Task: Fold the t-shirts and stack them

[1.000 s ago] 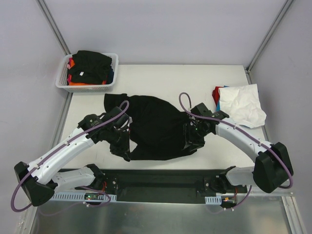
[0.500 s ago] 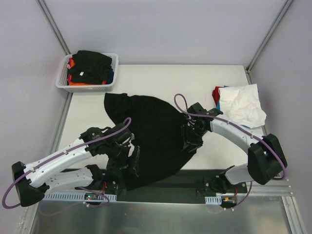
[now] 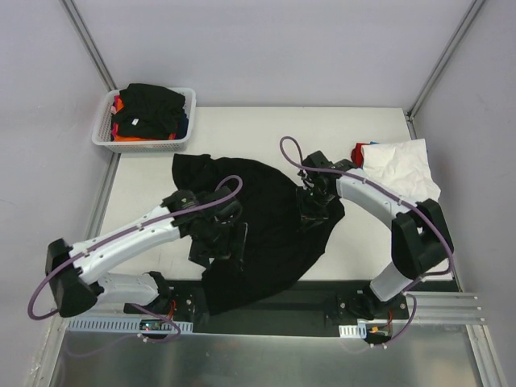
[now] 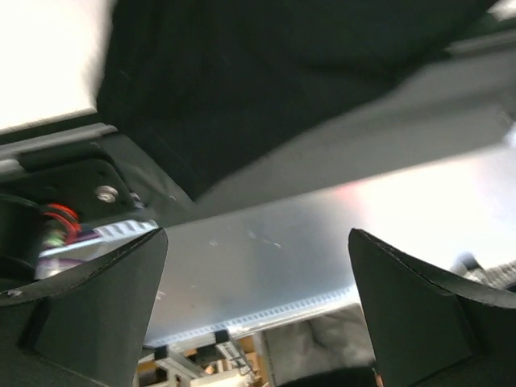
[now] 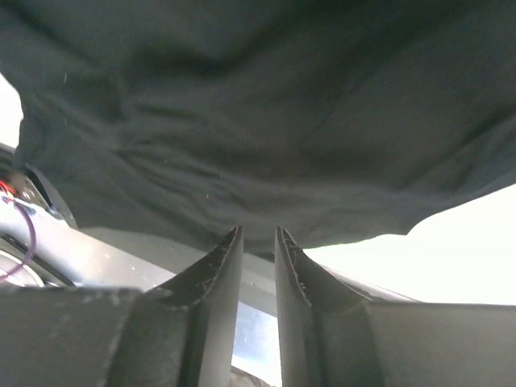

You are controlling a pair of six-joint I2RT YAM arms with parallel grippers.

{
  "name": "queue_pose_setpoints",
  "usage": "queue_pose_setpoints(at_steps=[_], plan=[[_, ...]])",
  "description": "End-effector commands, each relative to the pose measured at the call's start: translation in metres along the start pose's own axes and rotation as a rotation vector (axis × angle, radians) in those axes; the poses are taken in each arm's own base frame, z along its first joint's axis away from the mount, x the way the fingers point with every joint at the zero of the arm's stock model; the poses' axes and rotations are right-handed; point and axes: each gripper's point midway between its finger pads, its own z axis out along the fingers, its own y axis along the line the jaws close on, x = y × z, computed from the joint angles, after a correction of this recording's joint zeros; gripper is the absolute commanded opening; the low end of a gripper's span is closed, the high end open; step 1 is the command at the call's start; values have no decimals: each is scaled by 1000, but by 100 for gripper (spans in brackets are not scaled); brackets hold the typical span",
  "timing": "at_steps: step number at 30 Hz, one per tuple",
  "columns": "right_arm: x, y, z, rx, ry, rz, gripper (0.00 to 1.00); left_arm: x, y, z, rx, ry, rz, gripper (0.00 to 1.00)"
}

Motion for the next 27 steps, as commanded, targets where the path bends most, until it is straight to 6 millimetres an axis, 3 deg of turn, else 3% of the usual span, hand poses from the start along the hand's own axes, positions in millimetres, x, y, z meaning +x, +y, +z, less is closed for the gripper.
queue_pose_setpoints(at_steps=[1, 3, 5, 9, 11, 12, 14, 16, 17, 19, 21, 22, 25, 27], plan=[[-23, -4, -3, -20, -9, 20, 25, -40, 9, 10, -174, -85, 80, 95], [-35, 1, -12, -60, -32, 35, 24, -59, 1, 13, -207, -93, 114, 95], [-55, 15, -37, -117, -106, 27, 27, -78, -3, 10, -201, -105, 95, 96], [-92, 34, -93, -251, -256, 45, 33, -135, -42, -19, -22, -216, 29, 94], [-106, 39, -112, -286, -321, 47, 31, -163, -48, -34, 44, -282, -27, 94], [-112, 34, -116, -281, -340, 63, 30, -180, -60, -44, 88, -319, -32, 95], [-116, 25, -114, -278, -334, 98, 30, -203, -57, -47, 89, -335, -62, 97], [-120, 15, -111, -306, -316, 149, 36, -224, -63, -43, 117, -306, -69, 98], [-122, 16, -115, -329, -324, 163, 46, -236, -61, -47, 145, -302, -100, 97], [-131, 25, -142, -386, -398, 142, 55, -255, -79, -67, 242, -332, -137, 97], [-140, 39, -173, -455, -457, 127, 85, -272, -96, -102, 334, -407, -147, 97], [-149, 51, -200, -495, -516, 102, 96, -279, -101, -116, 365, -444, -150, 98], [-164, 78, -255, -609, -610, 78, 96, -292, -118, -167, 490, -529, -190, 98], [-167, 86, -273, -665, -638, 68, 96, -293, -133, -204, 600, -584, -216, 98]])
